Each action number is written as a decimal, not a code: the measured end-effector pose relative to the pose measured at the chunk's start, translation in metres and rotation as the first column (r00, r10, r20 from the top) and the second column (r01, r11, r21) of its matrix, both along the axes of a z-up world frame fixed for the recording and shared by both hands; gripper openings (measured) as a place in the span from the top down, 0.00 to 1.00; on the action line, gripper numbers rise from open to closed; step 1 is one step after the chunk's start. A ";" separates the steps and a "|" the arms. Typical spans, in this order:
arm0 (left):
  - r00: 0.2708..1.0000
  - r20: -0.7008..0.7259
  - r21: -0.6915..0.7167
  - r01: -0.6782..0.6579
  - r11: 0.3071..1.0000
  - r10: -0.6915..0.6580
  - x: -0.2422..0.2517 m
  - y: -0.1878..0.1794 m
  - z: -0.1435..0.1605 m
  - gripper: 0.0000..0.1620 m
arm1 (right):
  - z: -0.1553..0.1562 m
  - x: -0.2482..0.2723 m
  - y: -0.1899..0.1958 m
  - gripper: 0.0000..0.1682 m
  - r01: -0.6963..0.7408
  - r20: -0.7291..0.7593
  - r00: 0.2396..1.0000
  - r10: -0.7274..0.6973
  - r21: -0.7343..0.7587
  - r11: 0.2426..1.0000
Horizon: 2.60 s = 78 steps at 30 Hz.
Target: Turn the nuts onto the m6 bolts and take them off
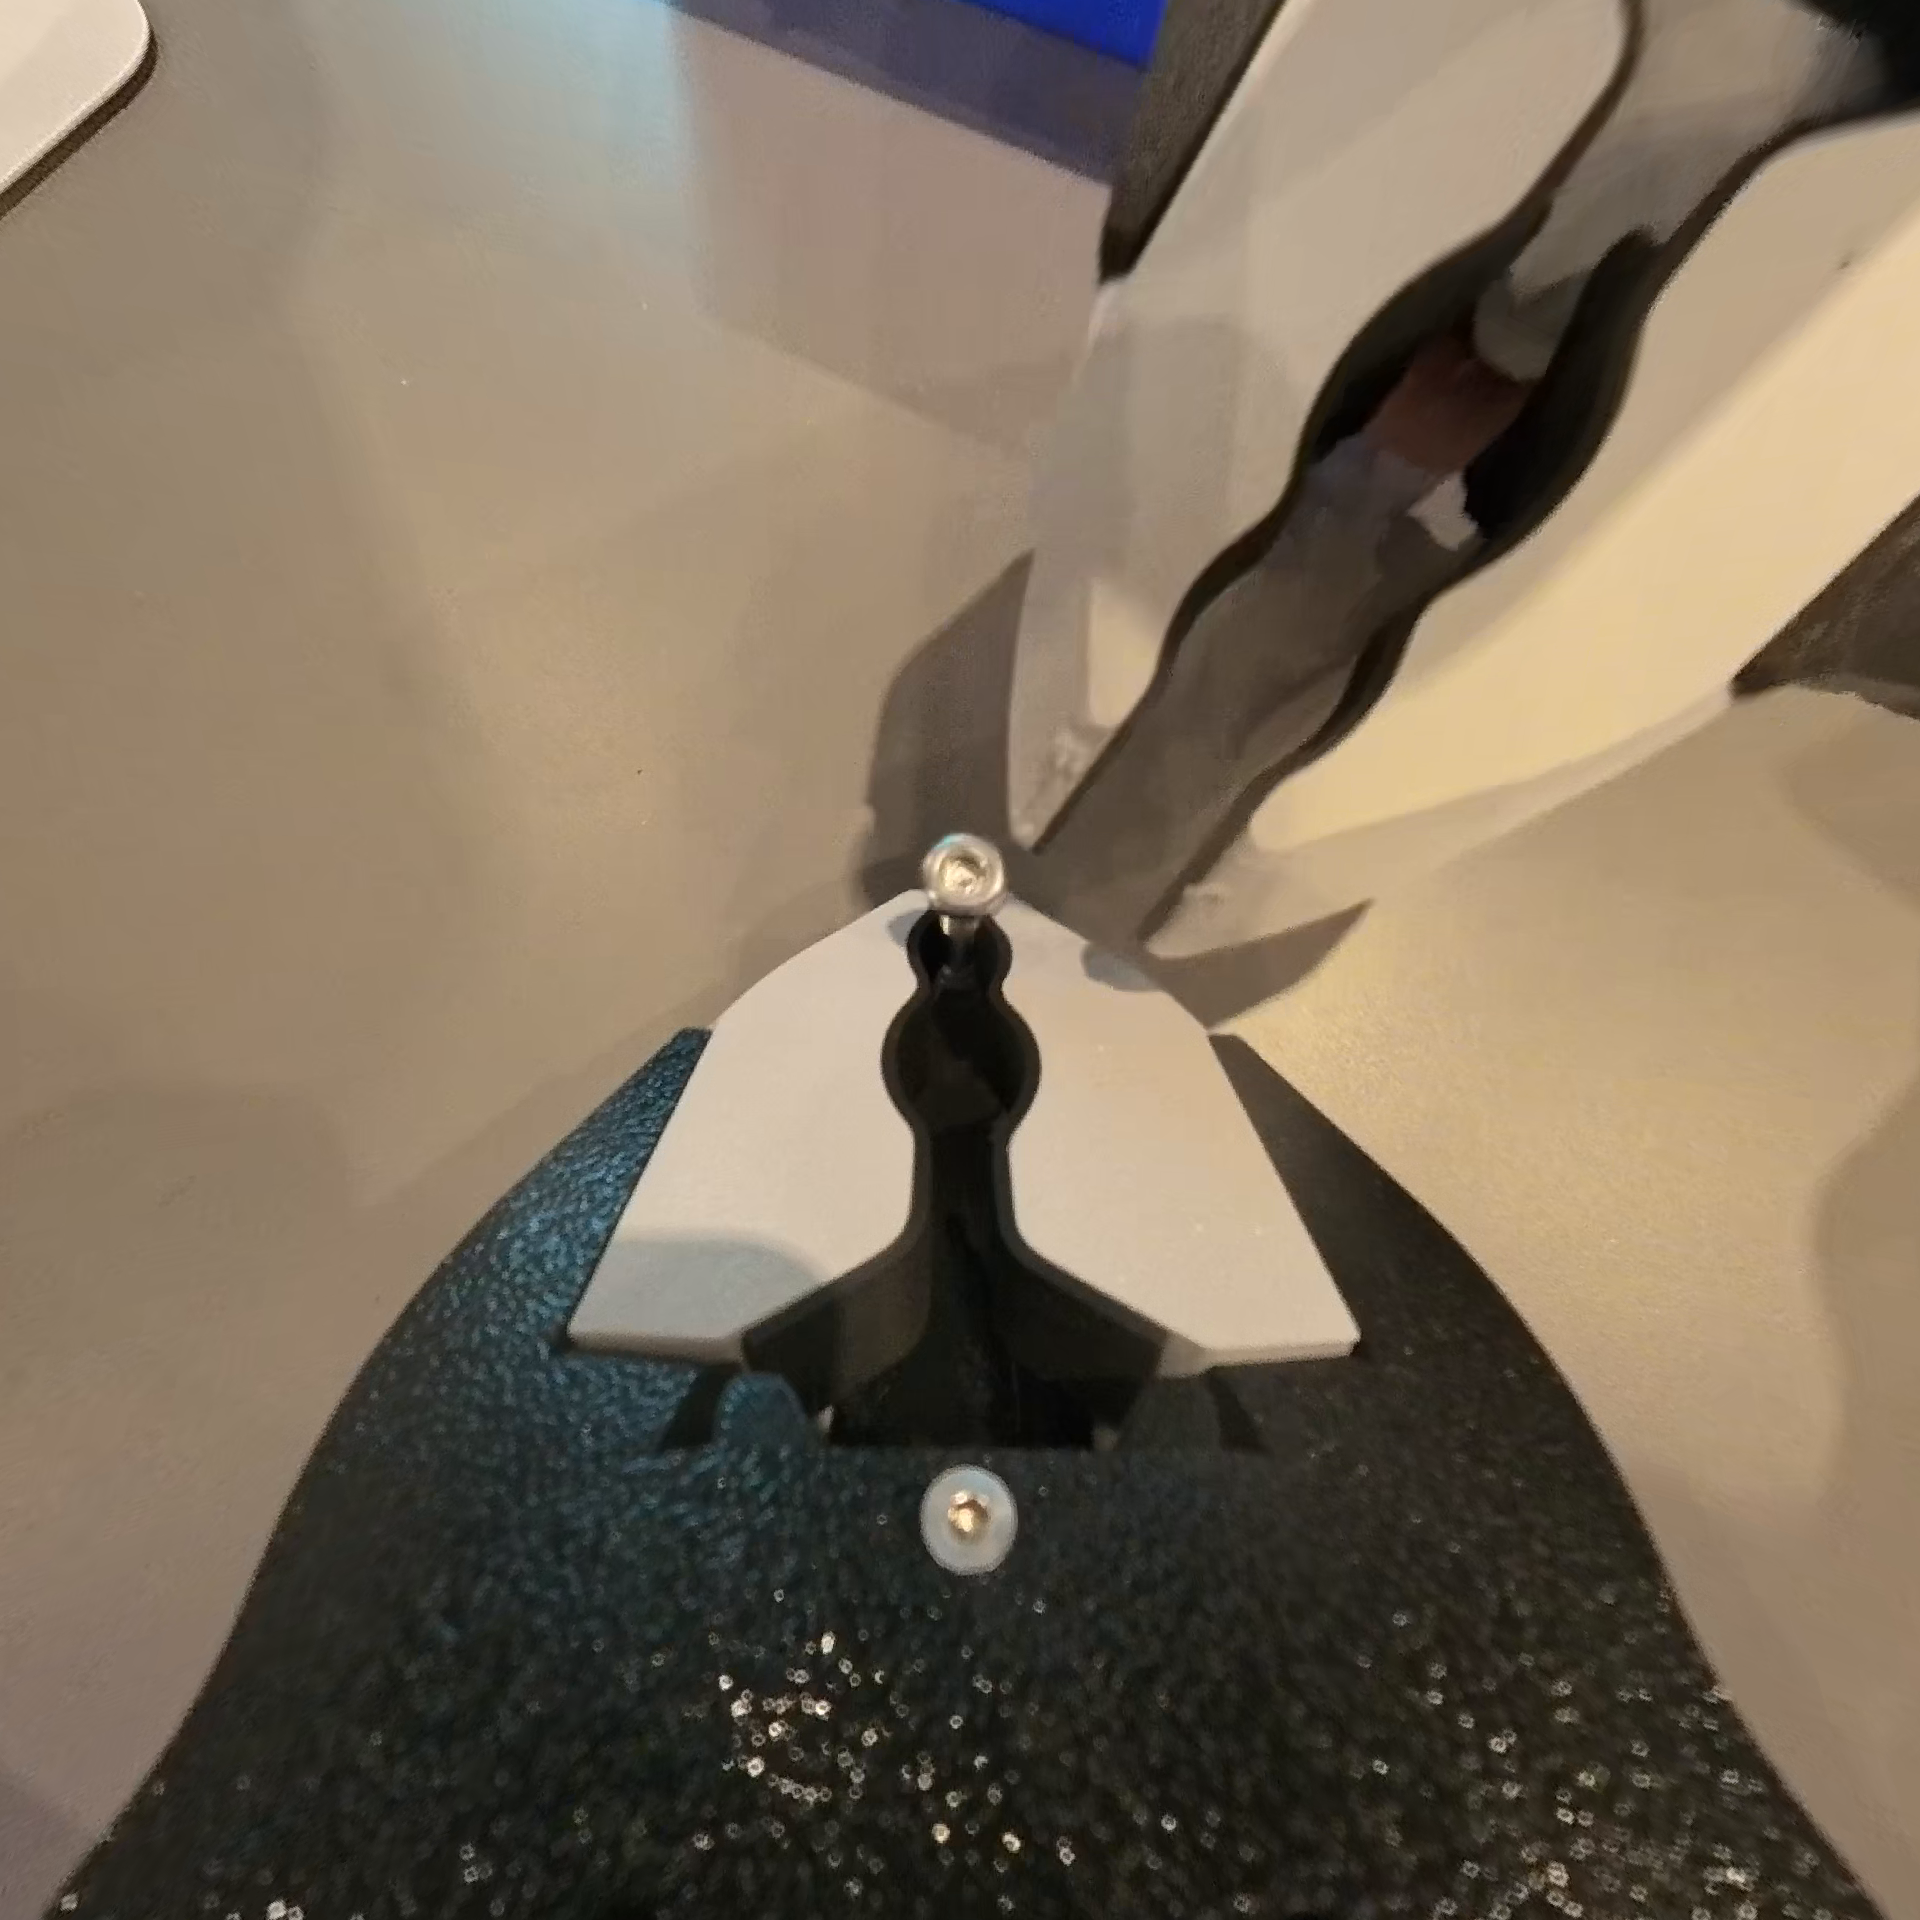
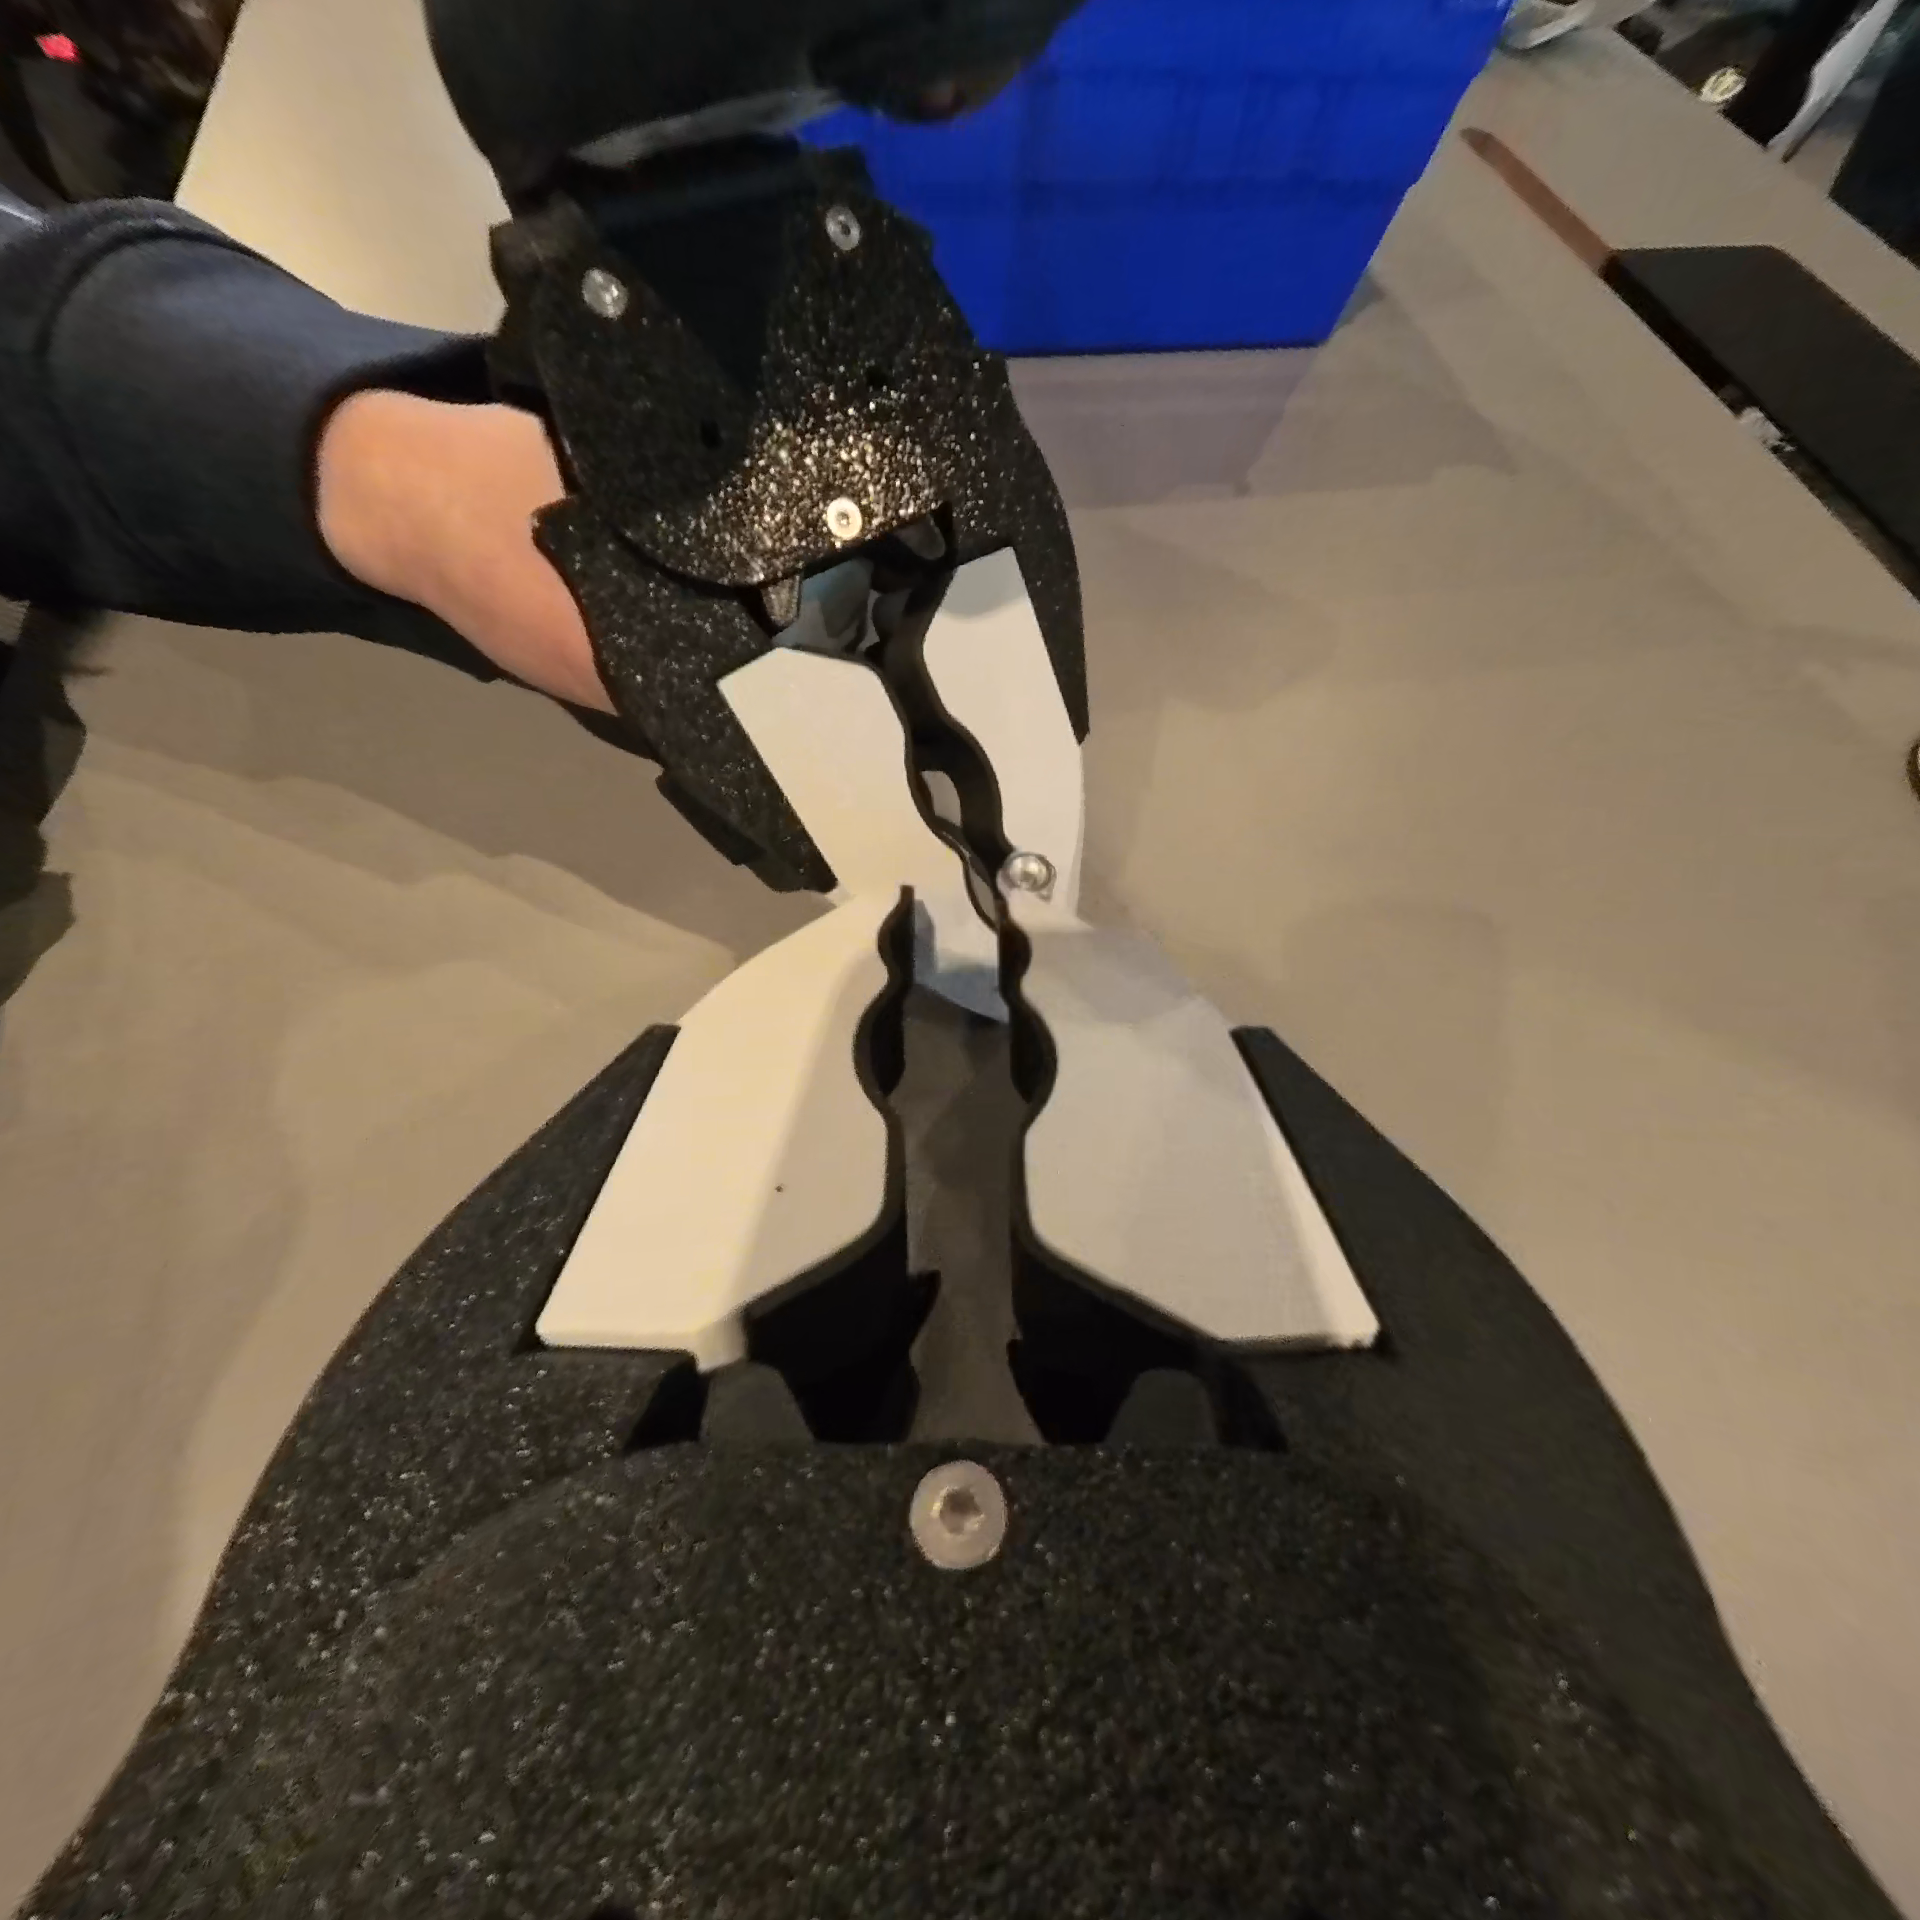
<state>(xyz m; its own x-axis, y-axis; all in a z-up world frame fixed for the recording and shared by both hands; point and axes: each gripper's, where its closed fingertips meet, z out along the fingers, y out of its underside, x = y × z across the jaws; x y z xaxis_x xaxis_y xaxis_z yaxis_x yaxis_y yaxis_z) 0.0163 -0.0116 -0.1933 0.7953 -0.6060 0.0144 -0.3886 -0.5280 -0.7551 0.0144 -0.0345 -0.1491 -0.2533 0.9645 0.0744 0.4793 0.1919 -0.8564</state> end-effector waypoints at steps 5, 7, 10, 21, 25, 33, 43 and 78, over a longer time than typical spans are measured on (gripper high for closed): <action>1.000 -0.001 0.001 0.000 1.000 0.000 0.000 0.000 0.000 0.97 | 0.004 -0.002 0.007 0.84 0.037 -0.029 0.999 -0.037 0.022 0.999; 1.000 -0.001 0.001 0.000 1.000 0.000 0.000 0.000 0.000 0.97 | 0.001 -0.004 0.007 0.80 0.039 -0.026 0.999 -0.039 0.032 0.999; 1.000 -0.002 0.001 0.000 1.000 0.000 0.000 0.000 0.000 0.97 | -0.002 -0.002 0.004 0.81 0.018 -0.010 1.000 -0.018 0.047 0.999; 1.000 -0.003 0.003 0.000 1.000 0.000 0.000 0.000 0.000 0.97 | -0.001 -0.006 0.002 0.82 0.007 -0.038 0.999 -0.005 0.045 0.999; 1.000 -0.003 0.003 0.000 1.000 0.000 0.000 0.000 0.000 0.97 | -0.001 0.000 -0.002 0.91 -0.020 -0.021 1.000 0.020 -0.001 1.000; 1.000 -0.005 0.004 -0.001 1.000 0.001 0.000 0.001 0.000 0.97 | 0.000 -0.007 0.003 0.80 0.017 -0.044 0.999 -0.016 0.015 1.000; 1.000 -0.004 0.003 -0.001 1.000 0.001 0.000 0.000 0.000 0.97 | 0.000 -0.006 0.004 0.79 0.021 -0.043 0.999 -0.021 0.005 1.000; 1.000 -0.004 0.004 0.001 1.000 -0.001 0.001 0.000 0.000 0.97 | -0.006 -0.003 0.001 0.86 -0.005 -0.022 1.000 0.003 -0.078 0.997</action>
